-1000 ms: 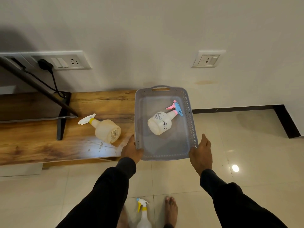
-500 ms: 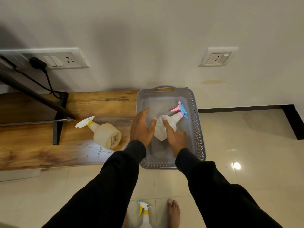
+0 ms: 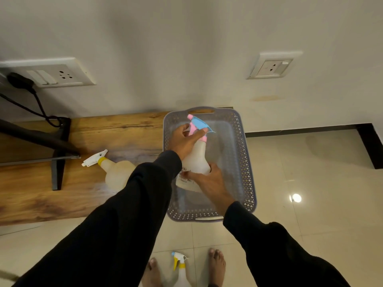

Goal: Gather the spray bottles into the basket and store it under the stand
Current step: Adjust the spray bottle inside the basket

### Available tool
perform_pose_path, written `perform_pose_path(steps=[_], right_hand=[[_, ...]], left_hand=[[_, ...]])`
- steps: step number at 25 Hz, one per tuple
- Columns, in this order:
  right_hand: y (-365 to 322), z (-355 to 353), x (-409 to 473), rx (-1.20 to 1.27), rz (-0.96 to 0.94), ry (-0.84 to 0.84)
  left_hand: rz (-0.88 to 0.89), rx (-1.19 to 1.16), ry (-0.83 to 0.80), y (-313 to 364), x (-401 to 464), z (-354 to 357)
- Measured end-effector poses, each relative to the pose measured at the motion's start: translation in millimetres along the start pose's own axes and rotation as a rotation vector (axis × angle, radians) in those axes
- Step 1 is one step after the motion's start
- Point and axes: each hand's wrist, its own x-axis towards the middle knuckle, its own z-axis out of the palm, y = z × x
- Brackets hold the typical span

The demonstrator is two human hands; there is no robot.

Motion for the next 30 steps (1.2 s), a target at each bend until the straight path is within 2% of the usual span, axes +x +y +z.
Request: perform_pose_path(steps=[2, 6, 8, 11, 13, 17, 19, 23, 30], right_hand=[[1.6, -8.2, -7.3, -0.108, -0.108, -0.011], [-6.0, -30.0, -25.4, -0.054, -0.161, -0.046], [-7.6, -48.5, -32.8, 0.083, -0.112, -0.121], [-6.0, -73.1, -44.5, 0.418, -0.022, -0.284], [-6.0, -72.3, -57.2, 0.444, -0.075, -0.200], [-10.6, -42.5, -79.7, -0.020, -0.299, 0.148], [-14.6, -37.9, -83.3, -0.053, -0.315, 0.209], [-14.4, -54.6, -77.7, 0.256, -0.160, -0.081], [2.4, -55.6, -74.8, 0.429, -0.087, -0.309]], left_hand=[[-0.020, -0.028, -0.067, 9.3, -1.1, -0.5], [-0.050, -0.097, -0.177, 26.7, -12.7, -5.7], [-0.050, -0.152, -0.251, 36.9, -18.6, -10.7], [-0.025, -0.214, -0.298, 50.2, -27.8, -17.5], [0.010, -0.222, -0.265, 51.3, -31.9, -19.2], [-0.003, -0.220, -0.213, 46.3, -38.2, -19.4], [-0.005, -0.238, -0.236, 47.6, -41.6, -19.5], [0.022, -0.265, -0.259, 54.3, -43.7, -26.7], [0.034, -0.263, -0.312, 47.9, -45.9, -25.5]])
